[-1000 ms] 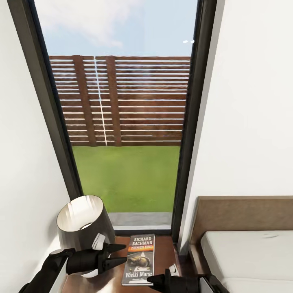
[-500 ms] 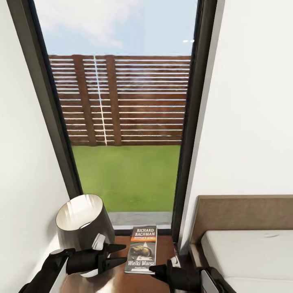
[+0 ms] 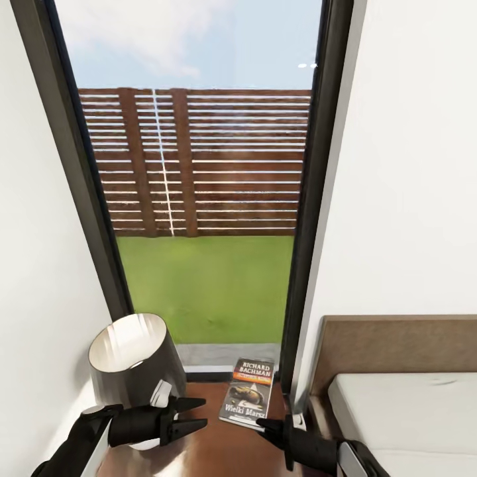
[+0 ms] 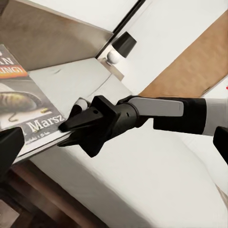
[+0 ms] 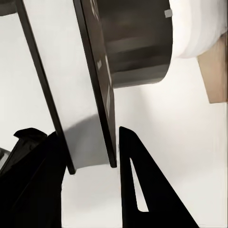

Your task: In the bedroom, move the book from the bed onto either nightstand, and place the two sandals side by side next to the bed.

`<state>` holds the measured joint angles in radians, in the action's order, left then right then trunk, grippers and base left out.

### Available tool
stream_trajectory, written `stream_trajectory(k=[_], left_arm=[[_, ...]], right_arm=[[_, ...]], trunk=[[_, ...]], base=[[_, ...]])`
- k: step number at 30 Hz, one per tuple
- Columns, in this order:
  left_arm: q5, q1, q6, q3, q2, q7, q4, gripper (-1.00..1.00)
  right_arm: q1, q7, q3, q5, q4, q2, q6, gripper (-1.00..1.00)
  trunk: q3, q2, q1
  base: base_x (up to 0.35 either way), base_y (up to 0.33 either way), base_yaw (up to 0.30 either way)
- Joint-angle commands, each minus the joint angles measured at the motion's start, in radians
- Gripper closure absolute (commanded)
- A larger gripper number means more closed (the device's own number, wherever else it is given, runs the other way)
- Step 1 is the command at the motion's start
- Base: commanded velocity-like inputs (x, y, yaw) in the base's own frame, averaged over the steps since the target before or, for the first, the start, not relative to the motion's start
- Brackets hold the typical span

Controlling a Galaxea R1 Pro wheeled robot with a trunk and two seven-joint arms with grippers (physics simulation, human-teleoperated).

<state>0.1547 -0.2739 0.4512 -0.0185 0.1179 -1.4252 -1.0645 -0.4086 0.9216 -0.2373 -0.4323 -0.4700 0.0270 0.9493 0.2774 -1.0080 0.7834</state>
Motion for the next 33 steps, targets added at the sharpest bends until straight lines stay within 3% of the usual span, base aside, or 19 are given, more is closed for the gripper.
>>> stream_trajectory(k=[1, 33], left_arm=[[0.002, -0.001, 0.011, 0.0, 0.0, -0.003, 0.0, -1.0], [0.0, -0.001, 0.011, 0.002, -0.001, -0.003, 0.0, -1.0]], right_arm=[[-0.001, -0.005, -0.013, -0.003, 0.012, 0.001, 0.008, 1.0], [-0.001, -0.023, -0.013, 0.004, 0.036, 0.007, 0.008, 1.0]], trunk=[[0.004, -0.008, 0.004], [0.105, -0.232, 0.127]], base=[[0.0, 0.0, 0.0], [0.0, 0.0, 0.0]])
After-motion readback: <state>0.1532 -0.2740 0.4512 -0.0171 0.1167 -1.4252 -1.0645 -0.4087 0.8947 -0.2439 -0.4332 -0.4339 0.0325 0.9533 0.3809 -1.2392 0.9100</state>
